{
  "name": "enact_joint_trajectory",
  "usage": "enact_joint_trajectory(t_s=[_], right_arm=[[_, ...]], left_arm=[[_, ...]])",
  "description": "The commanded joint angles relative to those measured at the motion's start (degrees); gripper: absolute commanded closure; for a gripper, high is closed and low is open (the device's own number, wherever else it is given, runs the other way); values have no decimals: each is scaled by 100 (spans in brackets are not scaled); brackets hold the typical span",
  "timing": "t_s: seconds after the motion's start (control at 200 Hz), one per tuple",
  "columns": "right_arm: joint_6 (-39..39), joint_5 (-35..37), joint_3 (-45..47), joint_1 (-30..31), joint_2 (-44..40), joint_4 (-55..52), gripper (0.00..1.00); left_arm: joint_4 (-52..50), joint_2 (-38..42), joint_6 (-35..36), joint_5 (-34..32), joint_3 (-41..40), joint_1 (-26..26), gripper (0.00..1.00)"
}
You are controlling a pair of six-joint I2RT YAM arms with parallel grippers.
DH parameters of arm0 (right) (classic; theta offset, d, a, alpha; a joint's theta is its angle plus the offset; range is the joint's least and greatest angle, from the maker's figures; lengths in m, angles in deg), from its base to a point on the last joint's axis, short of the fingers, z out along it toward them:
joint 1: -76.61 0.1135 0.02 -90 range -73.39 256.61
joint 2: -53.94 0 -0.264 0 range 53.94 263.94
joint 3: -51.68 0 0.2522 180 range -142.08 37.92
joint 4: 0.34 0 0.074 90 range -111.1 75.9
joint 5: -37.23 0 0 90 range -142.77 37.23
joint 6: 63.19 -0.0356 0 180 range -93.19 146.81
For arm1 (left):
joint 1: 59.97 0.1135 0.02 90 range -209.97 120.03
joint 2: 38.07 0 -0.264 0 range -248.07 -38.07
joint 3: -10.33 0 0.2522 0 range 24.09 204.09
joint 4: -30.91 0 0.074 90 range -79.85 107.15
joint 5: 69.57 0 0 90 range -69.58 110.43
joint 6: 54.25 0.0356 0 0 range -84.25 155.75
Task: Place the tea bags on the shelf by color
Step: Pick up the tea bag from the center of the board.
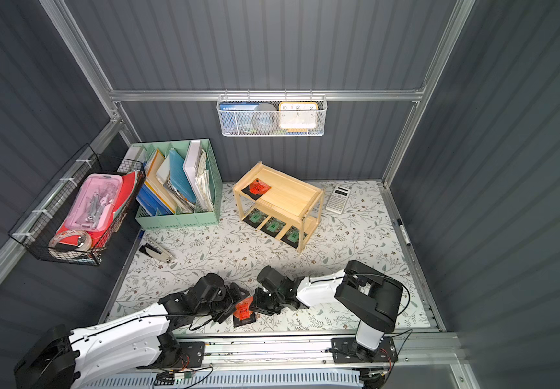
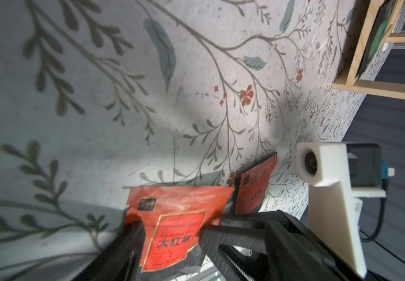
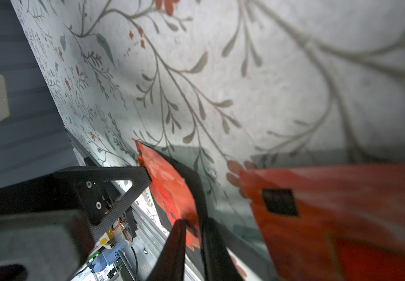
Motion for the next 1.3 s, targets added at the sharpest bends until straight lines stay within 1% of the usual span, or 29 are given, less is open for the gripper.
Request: enact_joint_trajectory(t_s=[0.0, 0.105, 0.25, 0.33, 0.455, 0.555, 0.615, 0.76, 0.86, 0.935, 0.945, 0.985, 1.09, 1.1, 1.146, 1.296], right_arm=[[29, -23, 85, -24, 83, 3, 84], [27, -7, 94, -29, 63, -2, 88], [65, -6, 112, -33, -15, 16, 100], [109, -6, 120, -33, -78, 21, 100], [150, 11, 147, -37, -216, 5, 100], [183, 42, 172, -33, -406, -77, 100], [208, 89, 180, -37, -572, -172, 100], [312, 312, 178, -35, -1123, -558, 100], [334, 522, 169, -33, -1591, -893, 100], [324, 627, 173, -42, -1940, -1153, 100], [324, 796, 171, -42, -2006, -1187, 100], [321, 960, 160, -42, -2223, -1332, 100], [318, 1188, 82, -89, -2722, -1768, 100], [317, 1207, 65, -93, -2911, -1817, 100], [316, 1320, -8, -118, -3160, -2035, 100], [324, 1804, -240, -182, -3893, -2596, 100]], left_arm=[[-76, -16, -44, 5, -121, -6, 17], [-84, 9, -56, 5, -140, -3, 17], [-127, 56, -60, -25, -133, -3, 18], [-241, 120, -62, -94, -97, -8, 14], [-602, 407, -60, -333, 36, -7, 1], [-622, 742, -60, -452, 166, -8, 0], [-847, 952, -102, -630, 266, -2, 0], [-1672, 1326, -105, -1026, 620, -2, 0], [-2067, 1478, -120, -1244, 826, 1, 0], [-2216, 1578, -158, -1387, 945, -4, 0], [-2236, 1592, -154, -1404, 963, 0, 0], [-2299, 1638, -167, -1475, 1013, -2, 0], [-2407, 1713, -178, -1618, 1123, -3, 0], [-2425, 1718, -175, -1626, 1137, -4, 0], [-2455, 1736, -172, -1669, 1180, -3, 0], [-2475, 1732, -169, -1763, 1256, -7, 0]])
